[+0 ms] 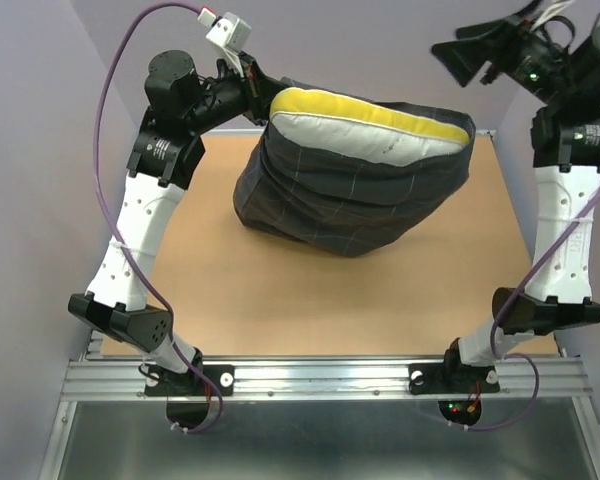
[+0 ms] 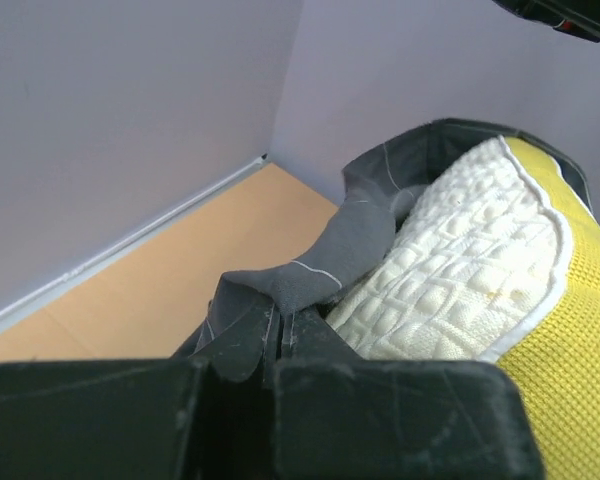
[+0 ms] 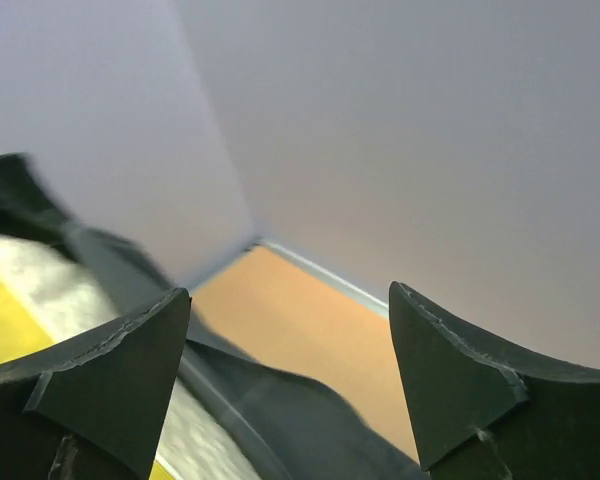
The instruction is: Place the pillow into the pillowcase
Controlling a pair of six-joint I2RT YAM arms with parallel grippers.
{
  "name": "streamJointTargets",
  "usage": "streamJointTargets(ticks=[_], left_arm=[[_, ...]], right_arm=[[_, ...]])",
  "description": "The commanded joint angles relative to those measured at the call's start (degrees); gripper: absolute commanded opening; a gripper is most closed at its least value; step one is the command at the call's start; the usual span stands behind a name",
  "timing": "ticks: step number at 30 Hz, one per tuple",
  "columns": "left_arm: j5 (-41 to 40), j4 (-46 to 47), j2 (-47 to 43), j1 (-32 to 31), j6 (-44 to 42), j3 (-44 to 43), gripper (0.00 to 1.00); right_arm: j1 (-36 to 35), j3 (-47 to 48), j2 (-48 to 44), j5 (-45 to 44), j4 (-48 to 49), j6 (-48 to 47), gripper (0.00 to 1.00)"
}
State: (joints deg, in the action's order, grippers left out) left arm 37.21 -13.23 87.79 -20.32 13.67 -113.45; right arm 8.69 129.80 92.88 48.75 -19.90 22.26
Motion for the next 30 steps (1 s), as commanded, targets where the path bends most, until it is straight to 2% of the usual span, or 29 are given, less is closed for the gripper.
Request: streamJointTargets(ticks=[1, 2, 5, 7, 8, 12, 16, 17, 19, 20, 21, 24, 26, 30], left_arm=[[-0.6, 4.9, -0.2, -1.4, -1.0, -4.8, 0.00], [-0.9, 4.8, -0.2, -2.4, -1.2, -4.9, 0.00], [-2.8, 4.4, -0.2, -4.2, -2.2, -5.4, 0.00], [-3.7, 3.4, 0.5, -5.2, -2.4, -6.8, 0.00], [-3.8, 3.0, 1.2, -5.3, -2.2, -7.6, 0.00], [-4.0, 3.0, 1.6, -5.8, -2.1, -7.4, 0.00], [-3.5, 3.9, 1.4, -6.7, -2.7, -7.1, 0.00], [-3.5, 3.9, 1.4, -6.9, -2.6, -7.1, 0.00], [-2.3, 4.4, 1.4, -6.9, -2.3, -7.9, 0.00], [-2.1, 4.8, 0.7, -6.9, -2.5, -7.8, 0.00], [-2.1, 4.9, 0.3, -6.9, -2.6, -7.6, 0.00], [-1.6, 5.1, -1.8, -6.8, -3.5, -6.6, 0.00], [-2.5, 4.0, -3.4, -6.6, -3.6, -6.3, 0.00], [1.2, 1.9, -6.0, -1.8, -0.6, -1.4, 0.00]], right_arm=[[-12.7, -2.9, -3.0, 0.2, 7.8, 0.8, 0.84], [-17.9, -3.8, -2.7, -1.1, 7.7, -0.6, 0.83], [-25.4, -8.2, -3.0, -2.3, 7.0, -3.6, 0.85], [-34.9, -10.9, -3.6, -5.4, 0.6, -9.7, 0.86], [-41.7, -11.3, -3.8, -9.5, -2.3, -17.6, 0.89], [-51.1, -15.7, -4.6, -19.7, -8.0, -27.3, 0.91], [-52.8, -20.0, -3.2, -28.4, -9.2, -31.8, 0.82], [-53.9, -22.3, -2.9, -30.7, -9.4, -34.2, 0.72], [-55.8, -24.8, -1.8, -42.5, -8.6, -37.8, 0.56], [-56.1, -26.9, -1.5, -52.7, -7.5, -38.1, 0.44], [-56.0, -27.6, -0.9, -57.7, -5.5, -38.7, 0.40], [-55.9, -28.6, 1.3, -72.8, -2.9, -41.7, 0.34], [-55.2, -30.1, 1.8, -76.1, 0.2, -42.8, 0.34], [-52.1, -31.9, 5.6, -81.3, 2.6, -44.3, 0.30]])
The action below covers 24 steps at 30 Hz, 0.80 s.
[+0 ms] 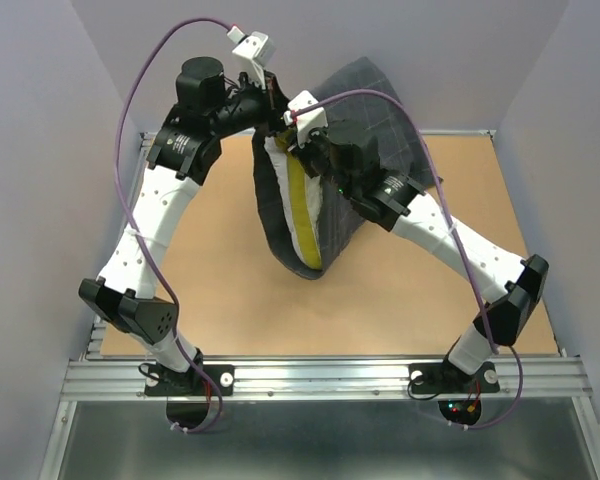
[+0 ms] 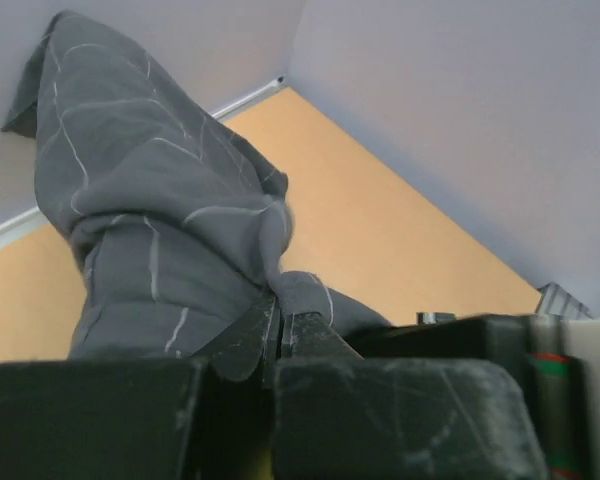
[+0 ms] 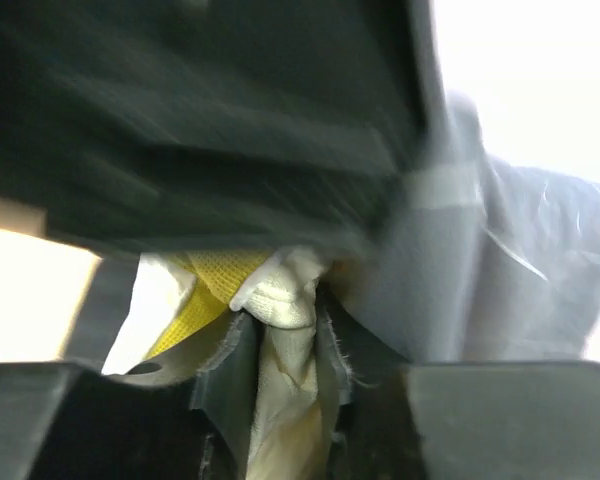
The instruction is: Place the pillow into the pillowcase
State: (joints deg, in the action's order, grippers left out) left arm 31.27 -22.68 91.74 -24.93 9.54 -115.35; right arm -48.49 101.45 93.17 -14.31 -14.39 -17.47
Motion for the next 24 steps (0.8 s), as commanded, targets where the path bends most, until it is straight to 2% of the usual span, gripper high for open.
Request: streamJointTargets(ticks=[1, 5, 8, 11, 12, 14, 17, 19, 21, 24], left_arm=[[7.1, 9.9, -10.1, 4.0, 3.6, 1.2, 0.00], [6.8, 5.1, -11.2, 14.0, 3.7, 6.4, 0.00], [3.9, 3.9, -12.4, 15.9, -0.9, 11.8, 0.00], [6.4, 4.8, -12.6, 16.3, -4.2, 18.4, 0.00], [7.7, 5.4, -12.6, 16.3, -7.3, 22.3, 0.00], [6.9, 5.4, -12.4, 16.4, -9.2, 25.7, 0.00], [6.6, 4.3, -10.5, 16.7, -14.3, 30.3, 0.00], [6.3, 5.7, -10.6, 17.7, -15.6, 34.7, 0.00], [7.2, 5.8, -11.1, 18.2, -18.5, 37.2, 0.00], [7.1, 4.2, -12.1, 18.5, -25.1, 43.1, 0.09]], right_arm=[[6.1, -4.0, 6.3, -18.2, -2.8, -5.0, 0.29], [10.9, -8.5, 8.4, -17.3, 0.8, -6.5, 0.25], [11.6, -13.1, 8.4, -15.8, 4.2, -9.2, 0.30], [11.5, -14.4, 8.9, -10.2, 4.3, -9.3, 0.43], [10.6, -14.9, 8.6, -6.4, 3.4, -9.2, 0.53], [9.2, -15.3, 6.5, -0.8, 0.7, -9.3, 0.63], [7.4, -17.5, 1.3, 13.5, -6.0, -8.9, 0.93], [7.4, -19.5, -2.1, 22.1, -10.7, -7.3, 0.99], [7.4, -20.4, -7.1, 26.8, -15.5, -7.8, 1.00], [7.4, -23.6, -14.5, 34.4, -25.8, -8.5, 1.00]])
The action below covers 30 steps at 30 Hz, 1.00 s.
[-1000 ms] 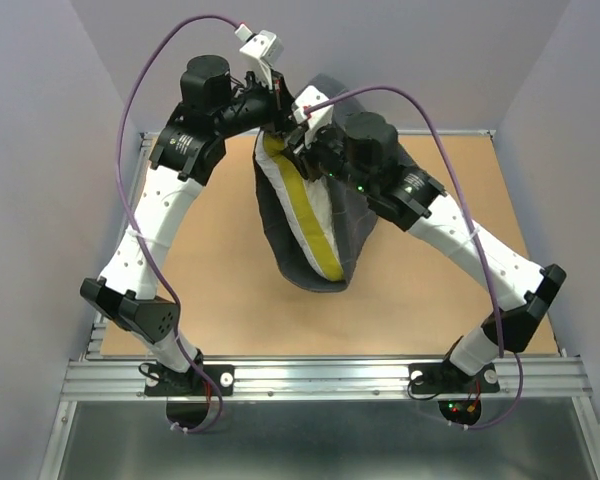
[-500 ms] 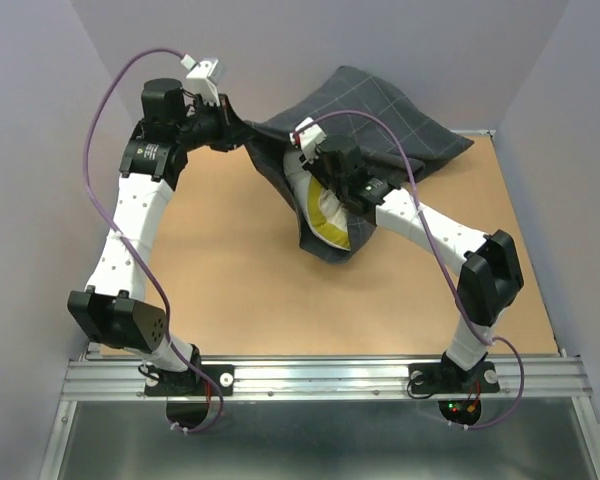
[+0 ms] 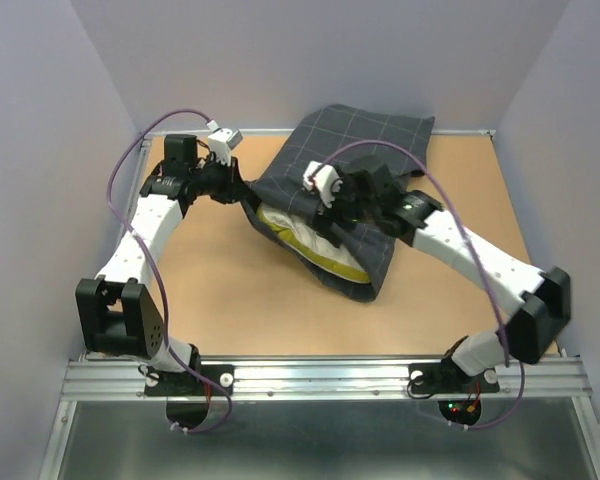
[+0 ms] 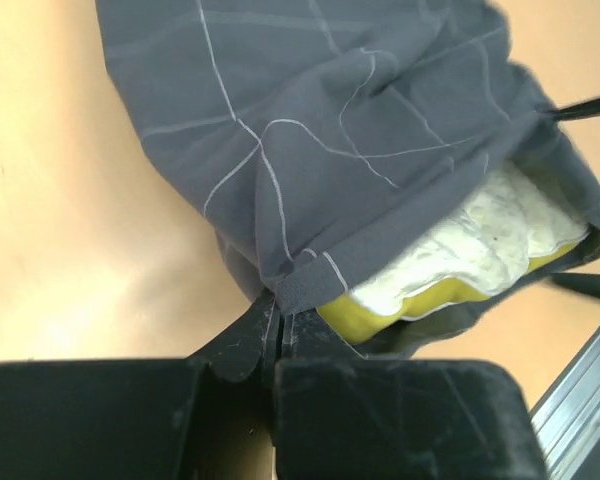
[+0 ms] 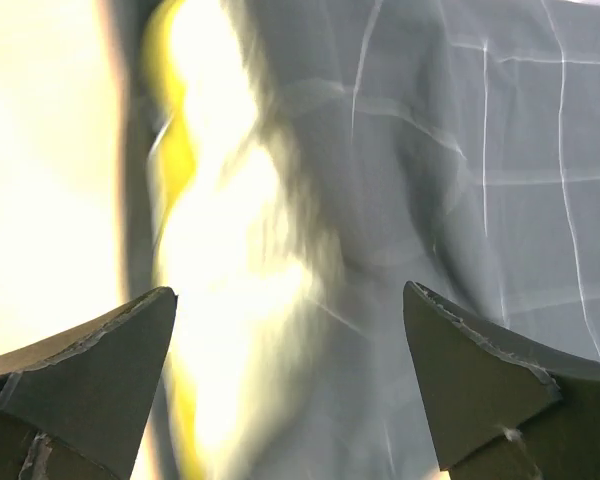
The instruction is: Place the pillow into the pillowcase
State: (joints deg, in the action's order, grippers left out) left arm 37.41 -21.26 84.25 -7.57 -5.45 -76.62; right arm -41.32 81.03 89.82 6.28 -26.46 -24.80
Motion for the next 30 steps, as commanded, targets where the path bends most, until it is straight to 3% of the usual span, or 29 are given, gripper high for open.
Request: streamJointTargets(ticks=[1, 6, 9, 11, 16, 25, 30], left_arm=[[0.5, 2.2, -4.7, 1.1, -11.6, 5.6, 0.09], [0.2, -3.0, -4.4, 0.9, -21.3, 12.9, 0.07], [0.3, -3.0, -5.4, 0.9, -21.4, 15.7, 0.05], [-0.1, -2.6, -5.8, 0.6, -20.8, 17.1, 0.05], [-1.8, -1.2, -5.4, 0.5, -19.8, 17.6, 0.05], [-3.5, 0.2, -3.5, 0.5, -19.2, 18.1, 0.05], [-3.7, 1.0, -2.0, 0.5, -18.3, 17.3, 0.05]], right_arm=[[0.2, -4.5, -12.8, 14.1, -15.4, -1.3, 1.00], [0.3, -15.2, -20.3, 6.1, -21.5, -2.0, 0.99], [0.3, -19.4, -22.7, 7.4, -27.0, -1.9, 0.99], [0.3, -24.7, -25.3, 6.7, -26.1, -1.8, 1.00], [0.2, -33.8, -24.9, -5.8, -20.2, -1.8, 1.00], [0.2, -34.1, -20.9, -16.0, -12.7, 2.8, 1.00], [-0.4, -26.3, -13.8, -10.4, -16.2, 7.5, 1.00]])
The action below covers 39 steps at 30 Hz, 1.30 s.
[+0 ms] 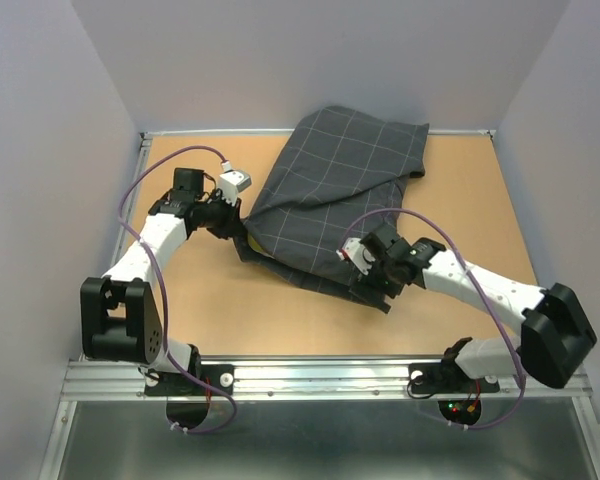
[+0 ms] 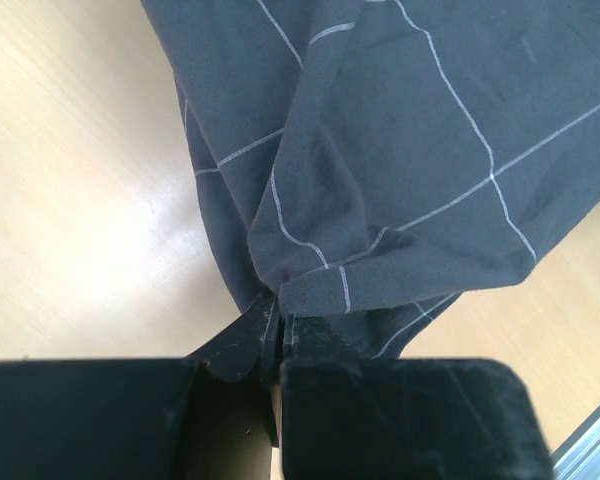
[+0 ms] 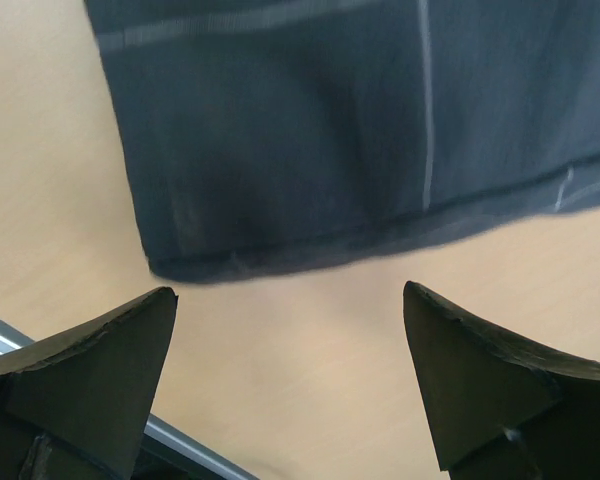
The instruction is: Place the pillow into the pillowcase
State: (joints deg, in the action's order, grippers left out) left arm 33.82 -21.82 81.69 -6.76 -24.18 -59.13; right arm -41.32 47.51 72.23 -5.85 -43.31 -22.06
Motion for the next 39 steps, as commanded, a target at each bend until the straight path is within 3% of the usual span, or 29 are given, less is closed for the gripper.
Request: streamJointTargets(ticks=[1, 8, 12, 14, 16, 17, 20, 21, 23, 24, 26, 30, 34, 36, 37, 39], left_arm=[[-0.3, 1.6, 0.6, -0.3, 0.5, -0.3, 0.05], [0.0, 3.5, 0.5, -0.3, 0.5, 1.6, 0.05], [-0.4, 4.8, 1.0, -0.3, 1.3, 2.2, 0.05], [-0.6, 4.8, 0.9, -0.3, 1.3, 2.4, 0.05], [-0.8, 4.9, 0.3, -0.3, 1.2, 3.2, 0.05], [-0.7, 4.9, -0.2, -0.2, 1.2, 3.3, 0.05], [-0.2, 3.3, -0.5, -0.2, 1.4, 2.3, 0.01], [0.2, 2.7, -0.7, -0.2, 1.4, 1.7, 0.01], [1.2, 1.0, -1.7, -0.1, 1.7, -0.3, 0.00], [1.4, 0.5, -2.2, -0.2, 1.8, -0.9, 0.00], [1.9, -1.4, -3.6, -0.1, 2.8, -3.5, 0.00], [2.4, -3.9, -5.4, 0.5, 4.0, -11.4, 0.00], [7.2, -0.7, -7.0, 2.5, 11.6, -25.7, 0.00], [7.6, 4.7, -6.7, 2.6, 15.4, -36.0, 0.00], [6.5, 10.2, -6.3, 2.6, 17.0, -39.1, 0.00], [3.2, 16.6, -5.6, 2.6, 22.4, -46.8, 0.00]], right_arm=[[-0.5, 7.5, 4.7, 1.7, 0.7, 5.0, 1.00], [-2.3, 8.5, 7.8, -0.7, -0.5, 6.6, 1.00], [-3.3, 8.1, 11.3, -7.7, 2.5, 7.5, 1.00], [-3.3, 8.9, 11.3, -10.0, 2.7, 7.7, 0.94], [-3.3, 9.4, 10.2, -12.1, 2.7, 7.3, 0.78], [-3.2, 9.0, 8.6, -14.0, 2.6, 6.5, 0.63], [-3.2, 8.0, 5.9, -16.5, 1.7, 5.2, 0.35], [-3.2, 8.0, 4.2, -16.7, 1.3, 4.8, 0.20], [-2.8, 9.6, 2.8, -16.9, -0.5, 4.1, 0.07], [-2.6, 10.7, 1.9, -16.7, -1.3, 4.0, 0.06], [-2.5, 15.1, 0.2, -15.9, -4.8, 3.7, 0.00], [-1.6, 23.4, -2.3, -18.1, -6.9, 2.1, 0.00], [12.7, 41.7, -0.6, -14.2, -4.0, -0.7, 0.01], [22.1, 51.4, 4.0, -10.4, -2.2, -0.2, 0.00], [24.3, 62.7, 5.5, -10.1, -1.5, 0.4, 0.01], [28.3, 72.8, 9.9, -11.0, 2.2, -0.5, 0.00]])
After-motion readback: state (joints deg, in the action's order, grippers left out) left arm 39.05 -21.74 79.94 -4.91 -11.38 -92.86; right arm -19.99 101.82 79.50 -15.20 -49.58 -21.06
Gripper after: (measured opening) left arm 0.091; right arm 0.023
